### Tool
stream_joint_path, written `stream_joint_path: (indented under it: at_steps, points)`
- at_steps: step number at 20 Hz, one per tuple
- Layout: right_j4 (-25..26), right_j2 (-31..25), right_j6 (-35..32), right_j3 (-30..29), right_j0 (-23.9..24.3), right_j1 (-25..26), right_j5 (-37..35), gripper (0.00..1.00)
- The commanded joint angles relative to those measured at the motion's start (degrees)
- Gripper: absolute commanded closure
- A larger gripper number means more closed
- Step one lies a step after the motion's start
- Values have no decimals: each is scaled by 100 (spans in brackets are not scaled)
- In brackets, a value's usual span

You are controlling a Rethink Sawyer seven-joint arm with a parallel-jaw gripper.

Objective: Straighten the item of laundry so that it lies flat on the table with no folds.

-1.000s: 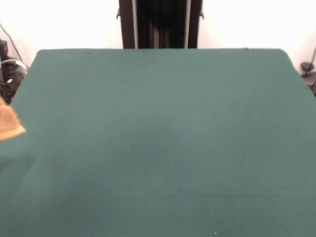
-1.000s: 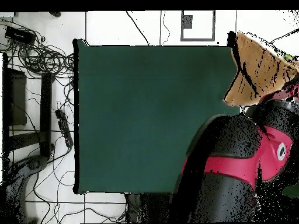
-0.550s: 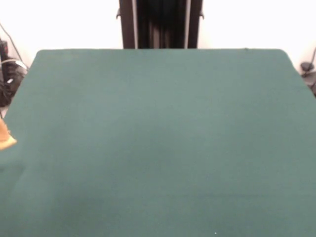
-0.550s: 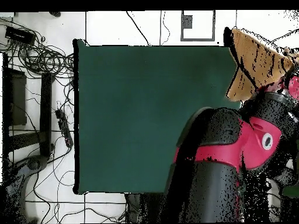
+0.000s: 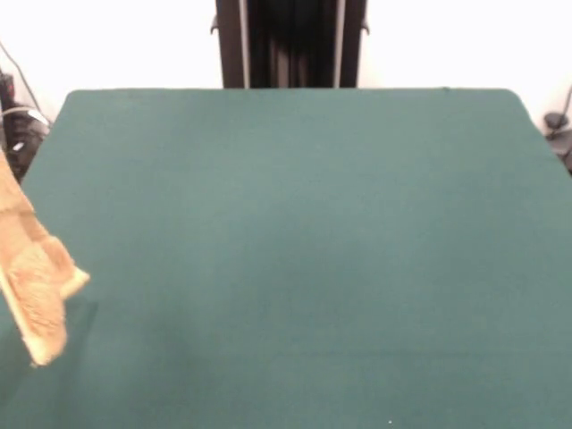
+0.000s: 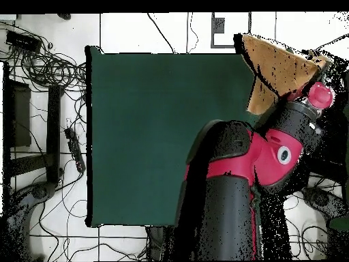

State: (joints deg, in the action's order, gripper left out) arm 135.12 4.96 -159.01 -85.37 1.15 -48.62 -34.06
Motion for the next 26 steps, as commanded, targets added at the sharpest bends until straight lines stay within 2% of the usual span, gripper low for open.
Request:
stream_joint_path:
  at_steps: [1,5,8,21,26]
  points:
    - [-178,-979,-1858,-925,-97,483,-682,100]
    - [114,-1112,-2032,-1089,-96,607,-1028,100]
    - [121,-1161,-2030,-1098,-118,708,-1199,100]
    - [-654,-1239,-1777,-1002,-346,873,-1304,100]
    - [-1189,-1151,-1541,-1021,-546,794,-1205,100]
